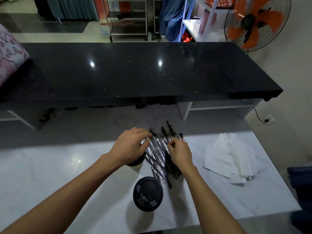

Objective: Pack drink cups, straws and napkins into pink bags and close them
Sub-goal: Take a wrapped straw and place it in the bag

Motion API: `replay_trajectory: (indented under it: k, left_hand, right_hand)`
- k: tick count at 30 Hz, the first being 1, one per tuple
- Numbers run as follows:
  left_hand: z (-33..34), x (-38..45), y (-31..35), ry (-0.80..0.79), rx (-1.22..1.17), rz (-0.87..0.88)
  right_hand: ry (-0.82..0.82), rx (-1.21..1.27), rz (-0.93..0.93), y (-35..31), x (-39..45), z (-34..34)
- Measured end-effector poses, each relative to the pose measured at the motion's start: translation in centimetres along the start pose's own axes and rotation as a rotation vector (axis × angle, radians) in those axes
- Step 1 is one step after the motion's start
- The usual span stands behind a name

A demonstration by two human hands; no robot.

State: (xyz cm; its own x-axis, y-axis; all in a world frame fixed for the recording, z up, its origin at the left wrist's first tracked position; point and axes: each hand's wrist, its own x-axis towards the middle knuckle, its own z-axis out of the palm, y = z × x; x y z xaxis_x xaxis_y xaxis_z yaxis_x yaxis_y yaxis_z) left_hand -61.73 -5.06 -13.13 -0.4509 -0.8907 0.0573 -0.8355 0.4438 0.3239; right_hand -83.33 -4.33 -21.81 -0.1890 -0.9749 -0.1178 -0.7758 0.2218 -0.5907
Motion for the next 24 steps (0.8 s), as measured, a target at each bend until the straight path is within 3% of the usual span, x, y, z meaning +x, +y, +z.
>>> replay_trajectory:
  k: [10, 18, 24]
  left_hand:
    - [-0.8, -0.9, -0.3, 0.039, -0.036, -0.024]
    - [-1.9, -2.3, -0.9, 0.067, -0.028, -0.072]
    - [-3.9, -5.2, -2.7, 0.106, -0.027, -0.066]
  right_hand:
    - [0.075, 0.131, -0.108, -2.0, 0.6, -2.1]
    - [0.093, 0.241, -0.399, -5.2, -1.4, -4.1]
    - [0.119, 0.197, -0.49, -9.9, -2.7, -4.2]
